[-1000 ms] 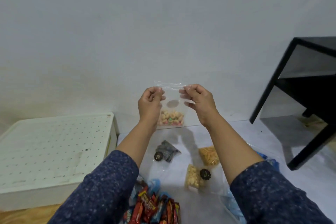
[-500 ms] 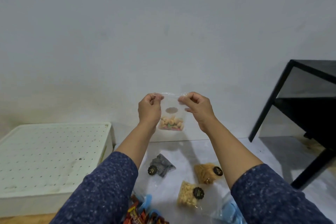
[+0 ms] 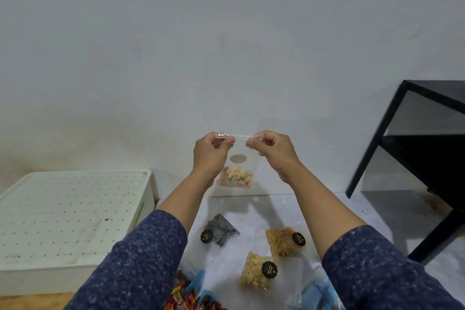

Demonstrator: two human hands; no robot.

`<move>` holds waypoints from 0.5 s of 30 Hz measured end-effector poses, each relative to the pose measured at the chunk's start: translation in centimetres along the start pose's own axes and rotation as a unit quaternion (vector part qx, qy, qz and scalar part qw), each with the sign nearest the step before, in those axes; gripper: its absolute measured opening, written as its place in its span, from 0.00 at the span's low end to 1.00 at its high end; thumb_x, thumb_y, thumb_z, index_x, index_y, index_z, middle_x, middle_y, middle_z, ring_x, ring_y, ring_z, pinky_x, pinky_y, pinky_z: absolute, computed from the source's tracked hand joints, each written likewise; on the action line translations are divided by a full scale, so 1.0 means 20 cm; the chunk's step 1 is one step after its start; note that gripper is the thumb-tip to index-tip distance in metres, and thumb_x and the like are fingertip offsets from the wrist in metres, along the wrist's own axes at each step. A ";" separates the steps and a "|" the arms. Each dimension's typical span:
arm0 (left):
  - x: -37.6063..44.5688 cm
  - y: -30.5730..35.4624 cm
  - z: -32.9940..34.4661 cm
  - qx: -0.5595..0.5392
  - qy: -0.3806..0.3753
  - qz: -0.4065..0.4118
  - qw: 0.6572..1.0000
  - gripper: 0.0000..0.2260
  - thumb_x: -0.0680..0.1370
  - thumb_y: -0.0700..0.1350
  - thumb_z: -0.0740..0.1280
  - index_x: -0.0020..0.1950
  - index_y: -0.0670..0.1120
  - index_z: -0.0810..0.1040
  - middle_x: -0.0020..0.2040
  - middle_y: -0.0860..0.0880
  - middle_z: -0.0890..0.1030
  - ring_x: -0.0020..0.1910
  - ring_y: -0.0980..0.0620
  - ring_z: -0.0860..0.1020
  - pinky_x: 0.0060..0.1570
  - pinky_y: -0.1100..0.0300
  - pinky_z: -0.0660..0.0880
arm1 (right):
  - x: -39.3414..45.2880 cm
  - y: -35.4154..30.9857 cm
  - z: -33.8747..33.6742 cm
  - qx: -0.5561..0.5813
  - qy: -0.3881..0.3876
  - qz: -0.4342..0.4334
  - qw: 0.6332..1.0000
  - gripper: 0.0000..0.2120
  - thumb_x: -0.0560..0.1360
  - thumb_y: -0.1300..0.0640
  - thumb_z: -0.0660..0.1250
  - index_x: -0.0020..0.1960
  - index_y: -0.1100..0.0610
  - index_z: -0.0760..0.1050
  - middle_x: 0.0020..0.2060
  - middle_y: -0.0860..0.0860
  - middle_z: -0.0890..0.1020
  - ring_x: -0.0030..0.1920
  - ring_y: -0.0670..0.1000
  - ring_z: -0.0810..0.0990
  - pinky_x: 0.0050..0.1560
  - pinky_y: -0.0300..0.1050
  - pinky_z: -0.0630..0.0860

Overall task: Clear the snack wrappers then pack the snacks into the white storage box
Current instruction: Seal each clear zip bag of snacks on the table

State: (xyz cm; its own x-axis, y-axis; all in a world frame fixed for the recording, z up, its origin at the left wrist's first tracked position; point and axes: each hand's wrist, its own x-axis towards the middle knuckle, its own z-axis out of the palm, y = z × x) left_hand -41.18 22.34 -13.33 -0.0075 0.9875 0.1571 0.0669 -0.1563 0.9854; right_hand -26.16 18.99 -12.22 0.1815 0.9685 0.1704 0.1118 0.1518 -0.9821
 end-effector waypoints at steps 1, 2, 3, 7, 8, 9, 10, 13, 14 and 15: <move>0.00 0.00 0.01 0.001 0.000 -0.001 1.000 0.02 0.75 0.43 0.69 0.43 0.47 0.79 0.42 0.49 0.82 0.43 0.54 0.80 0.42 0.64 0.73 | 0.00 0.00 0.00 -0.004 0.005 -0.003 1.000 0.04 0.71 0.63 0.72 0.38 0.57 0.79 0.33 0.49 0.78 0.31 0.38 0.74 0.34 0.28 0.70; -0.01 0.00 0.01 -0.001 0.002 -0.002 1.000 0.02 0.75 0.43 0.69 0.43 0.47 0.79 0.42 0.49 0.82 0.42 0.54 0.79 0.43 0.64 0.73 | 0.00 0.00 0.00 -0.005 0.006 -0.006 1.000 0.05 0.71 0.63 0.72 0.38 0.56 0.79 0.34 0.49 0.78 0.30 0.38 0.74 0.35 0.28 0.70; -0.01 0.00 0.02 -0.001 0.007 -0.002 1.000 0.02 0.75 0.43 0.69 0.42 0.48 0.79 0.43 0.49 0.82 0.43 0.53 0.79 0.43 0.63 0.73 | 0.01 0.00 -0.01 -0.007 0.000 -0.007 1.000 0.05 0.71 0.62 0.72 0.38 0.56 0.79 0.34 0.49 0.79 0.31 0.38 0.74 0.35 0.28 0.70; -0.02 0.01 0.02 -0.008 -0.001 0.002 1.000 0.03 0.76 0.43 0.68 0.42 0.49 0.78 0.43 0.50 0.83 0.46 0.54 0.81 0.44 0.66 0.73 | 0.01 0.00 -0.03 -0.027 -0.025 -0.008 0.999 0.02 0.71 0.60 0.73 0.39 0.56 0.81 0.33 0.45 0.80 0.33 0.40 0.74 0.35 0.27 0.70; -0.03 0.01 0.02 -0.017 -0.013 0.001 1.000 0.03 0.76 0.43 0.68 0.43 0.48 0.77 0.44 0.51 0.83 0.45 0.56 0.81 0.43 0.66 0.73 | 0.01 0.00 -0.03 -0.031 -0.019 -0.011 0.999 0.02 0.70 0.60 0.73 0.39 0.56 0.81 0.30 0.42 0.78 0.32 0.40 0.73 0.35 0.27 0.69; -0.04 0.01 0.03 -0.022 -0.022 0.002 1.000 0.02 0.76 0.42 0.68 0.44 0.48 0.77 0.44 0.51 0.83 0.45 0.57 0.80 0.42 0.67 0.72 | 0.01 0.00 -0.03 -0.031 -0.013 -0.014 0.999 0.02 0.70 0.61 0.73 0.39 0.57 0.81 0.27 0.40 0.77 0.31 0.38 0.72 0.34 0.27 0.68; -0.04 0.01 0.03 -0.023 -0.026 0.005 0.999 0.03 0.76 0.42 0.69 0.44 0.48 0.76 0.44 0.51 0.83 0.44 0.57 0.80 0.41 0.66 0.72 | 0.02 0.01 -0.03 -0.028 -0.010 -0.016 0.999 0.02 0.70 0.61 0.73 0.39 0.57 0.80 0.26 0.38 0.77 0.30 0.37 0.72 0.34 0.26 0.68; -0.05 0.01 0.03 -0.023 -0.029 0.015 0.999 0.05 0.75 0.43 0.70 0.44 0.47 0.74 0.44 0.51 0.83 0.44 0.57 0.79 0.41 0.65 0.73 | 0.01 0.01 -0.03 -0.015 -0.028 -0.010 0.999 0.01 0.71 0.61 0.73 0.41 0.58 0.81 0.29 0.40 0.79 0.31 0.35 0.74 0.34 0.25 0.69; -0.05 0.01 0.03 -0.021 -0.036 0.020 0.999 0.05 0.75 0.43 0.70 0.44 0.47 0.74 0.44 0.50 0.83 0.44 0.55 0.80 0.42 0.64 0.74 | 0.01 0.01 -0.02 -0.010 -0.032 -0.005 0.999 0.02 0.71 0.60 0.73 0.41 0.58 0.81 0.32 0.43 0.80 0.32 0.36 0.76 0.35 0.25 0.70; -0.05 0.01 0.03 -0.018 -0.044 0.024 0.999 0.06 0.75 0.43 0.70 0.44 0.46 0.74 0.44 0.49 0.83 0.45 0.54 0.80 0.43 0.64 0.74 | 0.01 0.01 -0.02 -0.007 -0.033 -0.004 0.999 0.02 0.71 0.60 0.73 0.41 0.58 0.81 0.34 0.46 0.81 0.35 0.37 0.78 0.38 0.27 0.71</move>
State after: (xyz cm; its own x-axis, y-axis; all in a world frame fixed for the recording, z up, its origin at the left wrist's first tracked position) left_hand -40.47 21.37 -13.40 0.0832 0.9763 0.2000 0.0287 -0.2030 0.9788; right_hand -25.72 19.05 -12.43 0.1166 0.9781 0.1722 0.1267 0.1574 -0.9794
